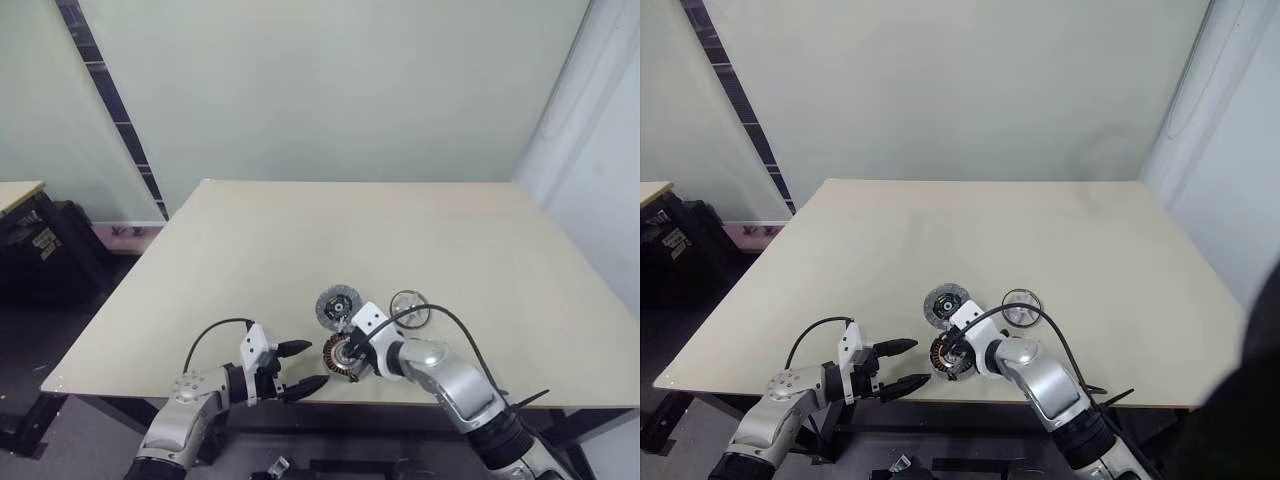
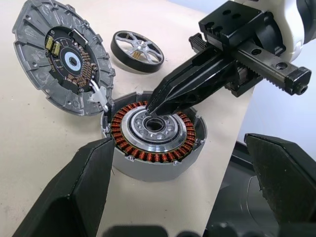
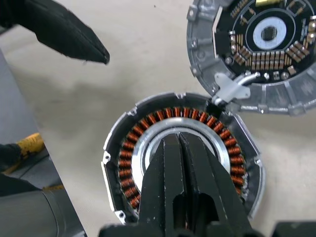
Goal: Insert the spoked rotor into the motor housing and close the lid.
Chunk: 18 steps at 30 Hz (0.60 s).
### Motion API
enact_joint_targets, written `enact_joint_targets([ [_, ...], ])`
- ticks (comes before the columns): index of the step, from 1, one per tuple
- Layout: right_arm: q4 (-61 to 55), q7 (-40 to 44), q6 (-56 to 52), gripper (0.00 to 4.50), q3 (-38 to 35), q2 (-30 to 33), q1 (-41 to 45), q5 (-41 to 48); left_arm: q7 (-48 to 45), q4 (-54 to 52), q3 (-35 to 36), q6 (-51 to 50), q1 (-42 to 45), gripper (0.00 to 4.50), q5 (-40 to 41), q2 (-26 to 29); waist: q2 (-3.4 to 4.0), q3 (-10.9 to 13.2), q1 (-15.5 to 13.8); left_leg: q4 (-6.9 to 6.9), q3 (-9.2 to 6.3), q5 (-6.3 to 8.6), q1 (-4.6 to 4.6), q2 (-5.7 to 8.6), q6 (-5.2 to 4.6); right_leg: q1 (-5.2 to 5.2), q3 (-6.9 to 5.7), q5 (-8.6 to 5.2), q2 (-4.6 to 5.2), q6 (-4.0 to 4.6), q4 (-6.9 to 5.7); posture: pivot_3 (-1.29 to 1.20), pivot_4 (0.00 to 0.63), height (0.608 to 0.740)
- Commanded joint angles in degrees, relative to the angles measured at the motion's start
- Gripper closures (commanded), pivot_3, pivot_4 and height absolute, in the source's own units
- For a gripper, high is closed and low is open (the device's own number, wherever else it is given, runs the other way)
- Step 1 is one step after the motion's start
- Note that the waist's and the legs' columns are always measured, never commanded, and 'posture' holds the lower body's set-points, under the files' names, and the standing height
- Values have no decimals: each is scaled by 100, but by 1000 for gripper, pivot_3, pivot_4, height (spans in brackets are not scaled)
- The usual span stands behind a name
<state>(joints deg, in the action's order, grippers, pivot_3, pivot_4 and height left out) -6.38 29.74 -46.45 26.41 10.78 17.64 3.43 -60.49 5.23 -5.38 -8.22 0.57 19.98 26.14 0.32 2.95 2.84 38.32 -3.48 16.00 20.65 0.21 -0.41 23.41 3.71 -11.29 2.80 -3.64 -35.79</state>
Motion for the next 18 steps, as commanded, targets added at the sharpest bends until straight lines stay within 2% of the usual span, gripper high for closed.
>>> enact_joint_targets([
  [1,-184,41,-6,4461,-7,42,132,5,-26,-19,43,99,91,0,8,7,0,0,-2,0,0,0,0,0,0,0,0,0,0,0,0,0,0,740],
  [8,114,71,-78,4461,268,326,-23,-173,-2,-37,55,96,84,0,7,11,0,-1,0,0,0,0,-1,0,0,-1,0,0,0,0,0,0,0,740],
  [18,-121,-68,50,4461,-281,12,89,71,-2,-18,39,83,136,0,-2,6,-2,-2,-2,0,0,0,0,0,0,0,0,0,0,0,0,0,0,740],
])
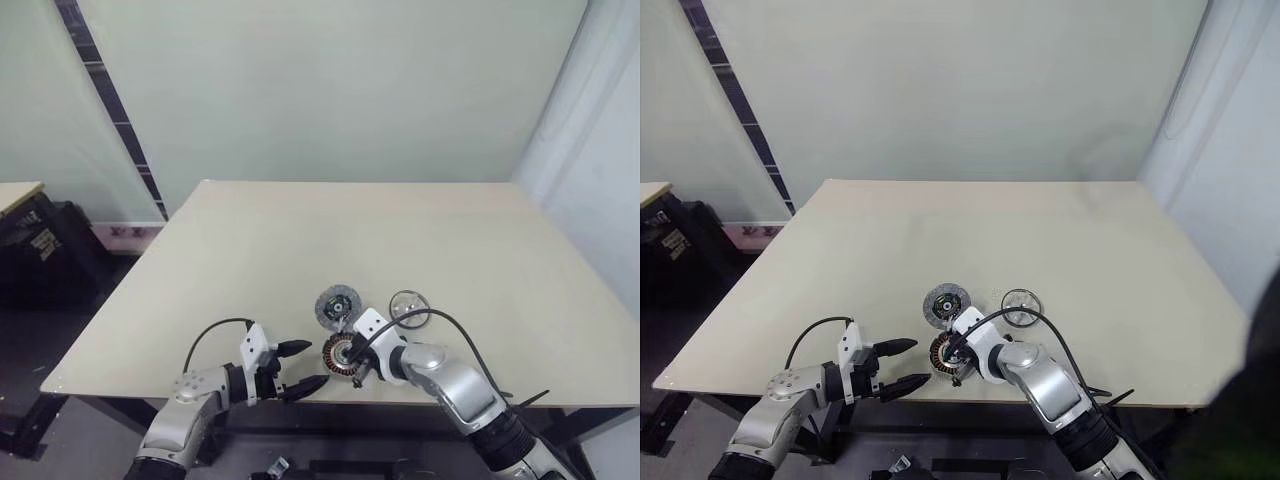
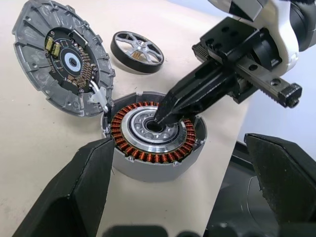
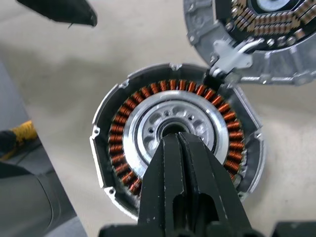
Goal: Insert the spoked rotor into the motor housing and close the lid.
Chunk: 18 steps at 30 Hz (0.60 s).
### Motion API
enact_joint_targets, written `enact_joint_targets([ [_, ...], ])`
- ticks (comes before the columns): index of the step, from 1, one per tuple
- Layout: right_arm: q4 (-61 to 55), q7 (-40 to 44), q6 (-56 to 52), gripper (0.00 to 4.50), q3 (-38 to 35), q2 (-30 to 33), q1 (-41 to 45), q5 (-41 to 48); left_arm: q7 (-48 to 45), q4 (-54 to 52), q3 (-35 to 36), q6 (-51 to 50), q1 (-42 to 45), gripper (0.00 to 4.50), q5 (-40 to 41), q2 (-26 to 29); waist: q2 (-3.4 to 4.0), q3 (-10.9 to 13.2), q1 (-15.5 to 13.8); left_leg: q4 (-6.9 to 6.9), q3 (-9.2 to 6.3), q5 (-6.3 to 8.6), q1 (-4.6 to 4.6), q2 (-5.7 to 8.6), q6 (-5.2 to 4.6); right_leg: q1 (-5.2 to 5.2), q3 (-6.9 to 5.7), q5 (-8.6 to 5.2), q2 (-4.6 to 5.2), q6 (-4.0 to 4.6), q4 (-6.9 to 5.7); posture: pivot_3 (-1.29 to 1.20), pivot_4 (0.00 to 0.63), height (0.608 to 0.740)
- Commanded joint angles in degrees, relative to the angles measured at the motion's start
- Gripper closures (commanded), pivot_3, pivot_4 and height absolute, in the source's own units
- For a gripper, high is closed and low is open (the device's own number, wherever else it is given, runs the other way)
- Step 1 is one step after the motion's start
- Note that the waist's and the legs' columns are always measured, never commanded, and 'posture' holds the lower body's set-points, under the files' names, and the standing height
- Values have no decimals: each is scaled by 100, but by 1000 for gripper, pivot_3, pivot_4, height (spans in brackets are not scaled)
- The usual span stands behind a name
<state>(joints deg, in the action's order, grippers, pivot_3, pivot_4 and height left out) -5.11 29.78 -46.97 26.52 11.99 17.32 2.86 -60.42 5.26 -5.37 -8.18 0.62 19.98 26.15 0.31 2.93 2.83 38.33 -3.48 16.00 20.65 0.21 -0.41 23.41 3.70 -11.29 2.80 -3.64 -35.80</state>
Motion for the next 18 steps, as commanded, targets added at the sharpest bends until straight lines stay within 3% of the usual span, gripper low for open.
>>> enact_joint_targets([
  [1,-308,-115,132,4461,-384,-158,126,157,-11,-17,38,80,137,0,-3,6,0,0,1,0,0,0,0,0,0,0,0,0,0,0,0,0,0,740],
  [11,-710,-403,443,4461,-1090,-290,132,283,-5,56,65,109,209,0,5,-2,0,0,0,0,0,0,0,0,0,0,0,0,0,0,0,0,0,740],
  [14,-813,-405,314,3847,-1282,-142,145,334,-4,74,76,116,237,0,12,0,0,0,0,0,0,0,1,1,0,-1,1,0,0,0,2,0,0,740],
  [18,-894,-614,202,2469,-1774,-54,163,425,0,75,86,122,250,0,20,0,0,0,0,-1,0,0,1,1,0,1,1,0,0,0,1,0,0,740],
])
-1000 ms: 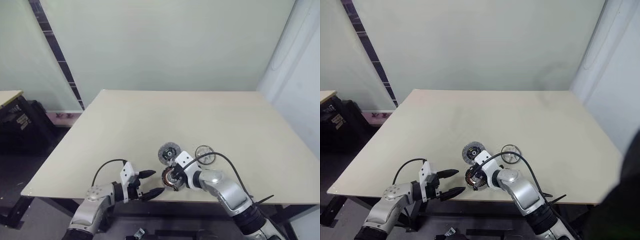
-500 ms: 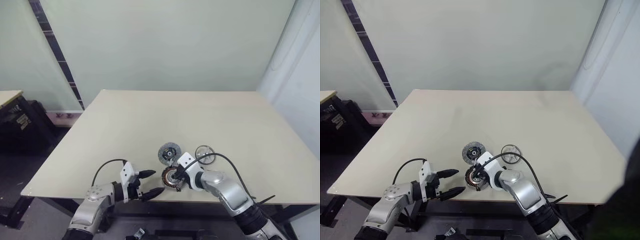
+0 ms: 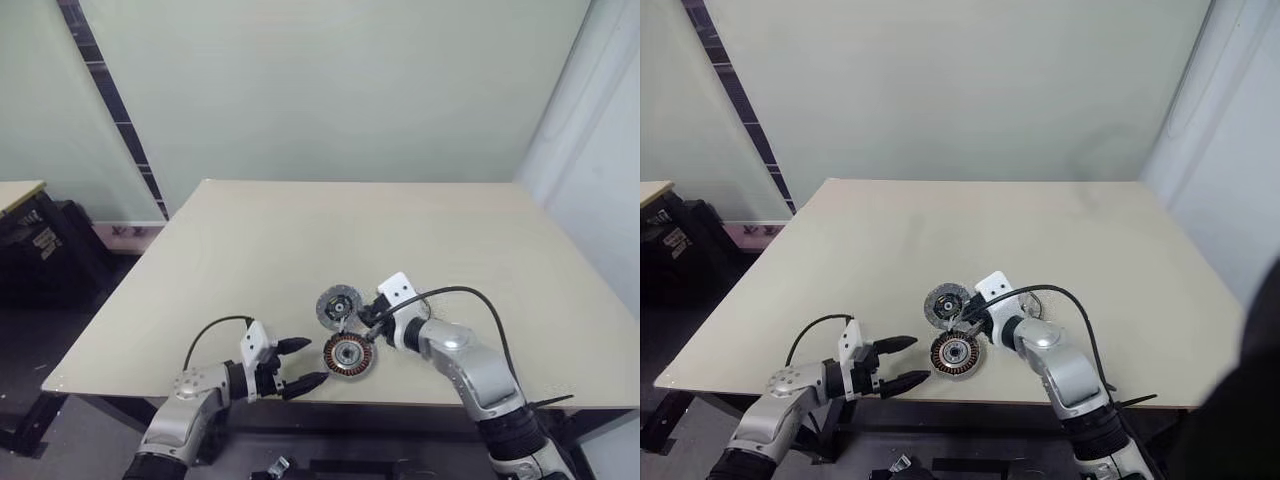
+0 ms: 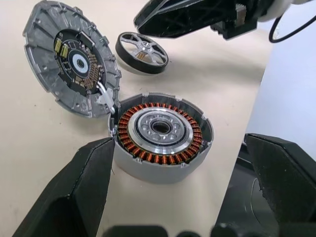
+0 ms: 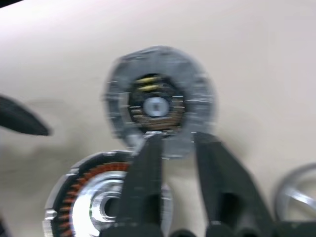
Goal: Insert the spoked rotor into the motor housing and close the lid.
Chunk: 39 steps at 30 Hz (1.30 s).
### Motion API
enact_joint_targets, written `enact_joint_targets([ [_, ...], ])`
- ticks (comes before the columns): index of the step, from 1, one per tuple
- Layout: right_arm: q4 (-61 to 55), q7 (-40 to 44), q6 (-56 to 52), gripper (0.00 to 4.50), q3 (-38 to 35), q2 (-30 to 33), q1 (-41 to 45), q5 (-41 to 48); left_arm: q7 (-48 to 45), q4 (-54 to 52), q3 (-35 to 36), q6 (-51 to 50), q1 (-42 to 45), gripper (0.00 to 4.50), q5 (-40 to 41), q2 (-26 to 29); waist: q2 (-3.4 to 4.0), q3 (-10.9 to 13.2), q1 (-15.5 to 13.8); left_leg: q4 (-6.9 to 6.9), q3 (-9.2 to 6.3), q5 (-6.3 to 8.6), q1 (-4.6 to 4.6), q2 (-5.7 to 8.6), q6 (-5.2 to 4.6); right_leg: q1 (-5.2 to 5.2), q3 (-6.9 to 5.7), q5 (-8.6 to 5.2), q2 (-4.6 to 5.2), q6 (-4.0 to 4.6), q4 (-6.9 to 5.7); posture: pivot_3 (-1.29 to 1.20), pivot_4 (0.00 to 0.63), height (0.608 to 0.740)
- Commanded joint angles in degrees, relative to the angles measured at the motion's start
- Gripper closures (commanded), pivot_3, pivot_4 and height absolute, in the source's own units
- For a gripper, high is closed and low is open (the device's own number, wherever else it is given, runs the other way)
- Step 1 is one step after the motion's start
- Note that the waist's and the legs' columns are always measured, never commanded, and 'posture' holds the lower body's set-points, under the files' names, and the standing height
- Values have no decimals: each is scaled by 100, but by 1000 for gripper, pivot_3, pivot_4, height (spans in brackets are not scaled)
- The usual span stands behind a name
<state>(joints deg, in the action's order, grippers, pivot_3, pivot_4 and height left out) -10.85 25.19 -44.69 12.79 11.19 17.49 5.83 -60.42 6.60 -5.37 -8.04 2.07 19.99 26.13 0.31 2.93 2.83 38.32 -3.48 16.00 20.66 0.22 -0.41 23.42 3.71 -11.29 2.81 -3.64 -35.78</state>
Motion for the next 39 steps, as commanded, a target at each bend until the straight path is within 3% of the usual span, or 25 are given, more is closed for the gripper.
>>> enact_joint_targets([
  [1,-301,-248,-45,2062,-597,51,145,138,3,-65,87,107,104,0,22,2,0,0,0,0,0,0,0,0,0,0,0,0,0,0,0,0,0,740],
  [6,1,-731,-82,220,-1462,68,159,242,7,-74,91,112,97,0,28,0,0,0,0,0,1,0,1,1,0,-1,1,0,0,0,2,0,0,740],
  [7,76,-801,-68,25,-1571,54,161,256,8,-73,89,114,97,0,28,-2,0,0,0,0,2,0,1,1,0,-1,1,0,0,0,2,0,0,740],
  [26,2514,-1196,-179,25,-3112,-652,981,1535,38,-145,93,122,120,0,42,-26,5,0,9,-5,5,0,-1,1,-1,-1,9,1,-2,0,1,0,0,740],
  [39,3764,-1322,574,25,-3233,-496,1277,1495,168,-493,175,52,-215,0,96,97,9,0,45,-8,6,0,-2,1,-1,-1,12,1,-2,0,1,0,0,740],
])
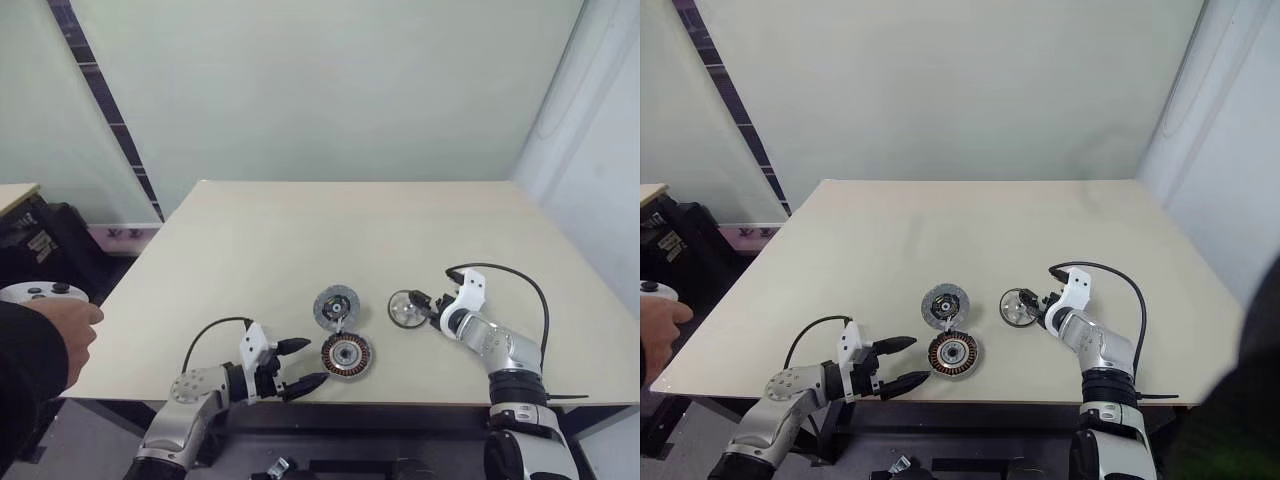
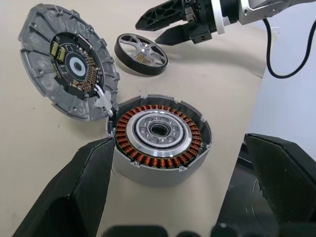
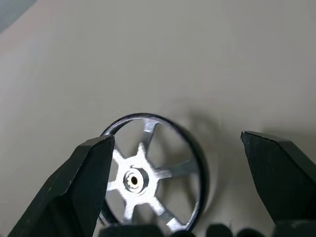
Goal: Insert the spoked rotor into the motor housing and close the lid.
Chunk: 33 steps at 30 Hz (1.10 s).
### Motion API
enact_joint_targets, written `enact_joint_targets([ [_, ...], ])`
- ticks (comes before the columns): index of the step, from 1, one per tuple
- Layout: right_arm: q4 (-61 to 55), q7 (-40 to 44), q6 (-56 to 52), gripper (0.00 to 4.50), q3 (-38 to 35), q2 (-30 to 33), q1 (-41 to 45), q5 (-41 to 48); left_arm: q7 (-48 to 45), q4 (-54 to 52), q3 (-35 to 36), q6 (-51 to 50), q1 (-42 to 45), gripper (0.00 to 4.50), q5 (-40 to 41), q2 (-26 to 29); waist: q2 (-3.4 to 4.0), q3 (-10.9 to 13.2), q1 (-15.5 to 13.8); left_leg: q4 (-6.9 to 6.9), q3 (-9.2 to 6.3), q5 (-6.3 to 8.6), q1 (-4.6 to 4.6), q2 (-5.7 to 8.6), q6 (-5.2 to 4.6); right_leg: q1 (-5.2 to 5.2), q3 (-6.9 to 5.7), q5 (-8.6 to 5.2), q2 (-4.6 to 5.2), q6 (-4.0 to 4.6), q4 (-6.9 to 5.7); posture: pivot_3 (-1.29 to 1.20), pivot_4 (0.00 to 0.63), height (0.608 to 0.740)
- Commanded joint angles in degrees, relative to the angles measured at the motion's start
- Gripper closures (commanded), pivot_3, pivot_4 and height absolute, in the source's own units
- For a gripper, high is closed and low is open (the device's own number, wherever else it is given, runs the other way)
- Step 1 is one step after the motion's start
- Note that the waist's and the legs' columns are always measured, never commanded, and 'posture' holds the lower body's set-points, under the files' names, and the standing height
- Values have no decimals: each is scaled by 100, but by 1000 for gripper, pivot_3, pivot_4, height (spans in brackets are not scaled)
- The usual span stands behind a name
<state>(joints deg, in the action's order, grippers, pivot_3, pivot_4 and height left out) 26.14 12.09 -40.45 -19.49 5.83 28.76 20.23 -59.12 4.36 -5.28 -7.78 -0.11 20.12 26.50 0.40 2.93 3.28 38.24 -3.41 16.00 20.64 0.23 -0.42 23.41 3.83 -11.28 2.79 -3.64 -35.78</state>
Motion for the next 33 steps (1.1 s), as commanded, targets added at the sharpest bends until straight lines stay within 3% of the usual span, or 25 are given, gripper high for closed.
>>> enact_joint_targets([
  [1,135,1,142,25,-6,33,154,75,42,-279,169,24,-7,0,88,68,1,0,1,0,0,0,0,0,0,0,0,0,0,0,-1,0,0,740],
  [19,219,387,-449,25,-265,-305,-9,966,65,-340,119,-42,-23,0,107,101,3,-3,261,-1,-4,0,-8,-10,-1,-5,1,6,-9,-10,-3,0,0,740],
  [22,187,377,-500,632,-289,-324,-30,1042,59,-324,109,-38,-10,0,102,93,3,-3,263,-1,-4,0,-7,-10,-1,-4,1,6,-10,-10,-3,0,0,740],
  [30,129,354,-577,3362,-282,-376,-65,1161,52,-306,101,-35,1,0,96,91,6,-4,257,-2,-3,0,-5,-7,-1,-4,4,7,-8,-12,-2,0,0,740],
  [33,136,325,-548,3955,-258,-377,-72,1202,53,-293,102,-30,8,0,90,92,12,-22,251,0,-5,-1,-13,-8,-1,-13,4,7,-9,-11,-3,0,0,740],
])
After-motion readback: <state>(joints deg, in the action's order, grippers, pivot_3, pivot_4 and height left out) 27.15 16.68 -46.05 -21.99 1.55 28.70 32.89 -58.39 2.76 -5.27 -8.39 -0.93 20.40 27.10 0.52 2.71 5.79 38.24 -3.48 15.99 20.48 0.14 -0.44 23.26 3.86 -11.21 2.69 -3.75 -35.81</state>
